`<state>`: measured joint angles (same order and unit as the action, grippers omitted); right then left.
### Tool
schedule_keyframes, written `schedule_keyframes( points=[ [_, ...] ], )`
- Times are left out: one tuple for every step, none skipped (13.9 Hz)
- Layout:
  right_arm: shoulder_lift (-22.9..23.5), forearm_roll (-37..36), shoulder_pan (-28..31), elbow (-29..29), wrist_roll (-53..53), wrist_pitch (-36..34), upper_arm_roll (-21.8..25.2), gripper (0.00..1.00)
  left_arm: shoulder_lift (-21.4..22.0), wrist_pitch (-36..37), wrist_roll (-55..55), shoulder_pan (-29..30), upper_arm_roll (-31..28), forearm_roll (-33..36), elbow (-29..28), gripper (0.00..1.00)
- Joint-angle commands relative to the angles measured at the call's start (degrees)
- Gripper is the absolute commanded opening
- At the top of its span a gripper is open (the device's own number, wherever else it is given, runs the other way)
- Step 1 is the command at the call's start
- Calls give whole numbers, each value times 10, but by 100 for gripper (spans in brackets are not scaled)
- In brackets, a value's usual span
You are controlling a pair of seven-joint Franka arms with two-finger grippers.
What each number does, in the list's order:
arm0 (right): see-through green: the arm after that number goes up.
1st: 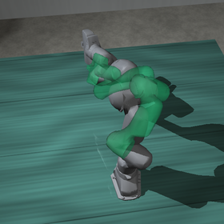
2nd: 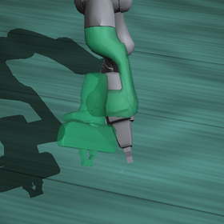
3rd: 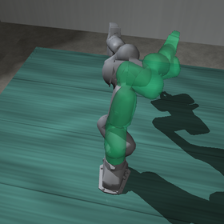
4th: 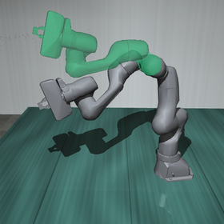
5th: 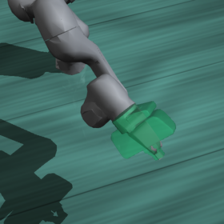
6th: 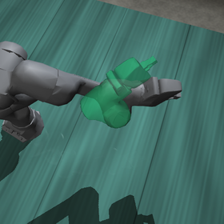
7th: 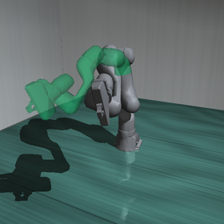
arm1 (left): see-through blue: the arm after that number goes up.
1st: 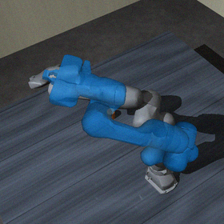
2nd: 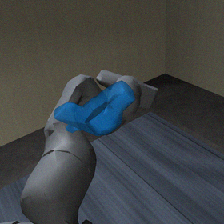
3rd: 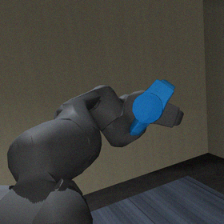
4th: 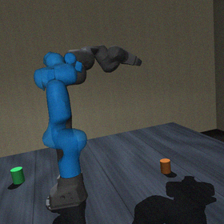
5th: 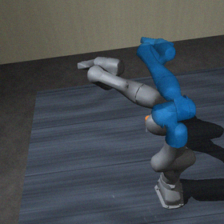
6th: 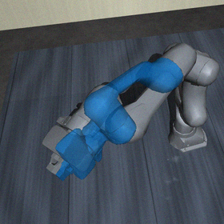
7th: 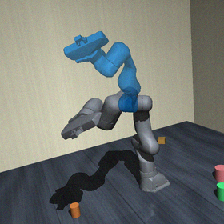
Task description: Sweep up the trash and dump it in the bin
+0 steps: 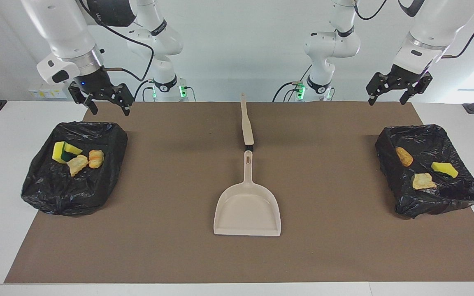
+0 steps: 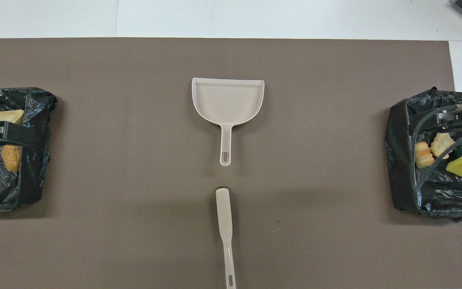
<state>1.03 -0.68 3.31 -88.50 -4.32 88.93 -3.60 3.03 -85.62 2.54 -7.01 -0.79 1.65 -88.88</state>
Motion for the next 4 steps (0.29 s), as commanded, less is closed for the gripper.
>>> schedule_keyframes(
  points=[
    [-14,10,4,-18,4,14,-1,100,-9,12,-5,2,3,6,20,100],
    [-13,10,5,-18,4,15,-1,100,-9,11,-4,2,3,5,20,100],
    [-13,10,5,-18,4,16,-1,100,-9,11,-3,2,3,6,20,100],
    [-13,9,5,-18,3,17,-1,100,-8,10,-3,2,3,6,20,100]
  ],
)
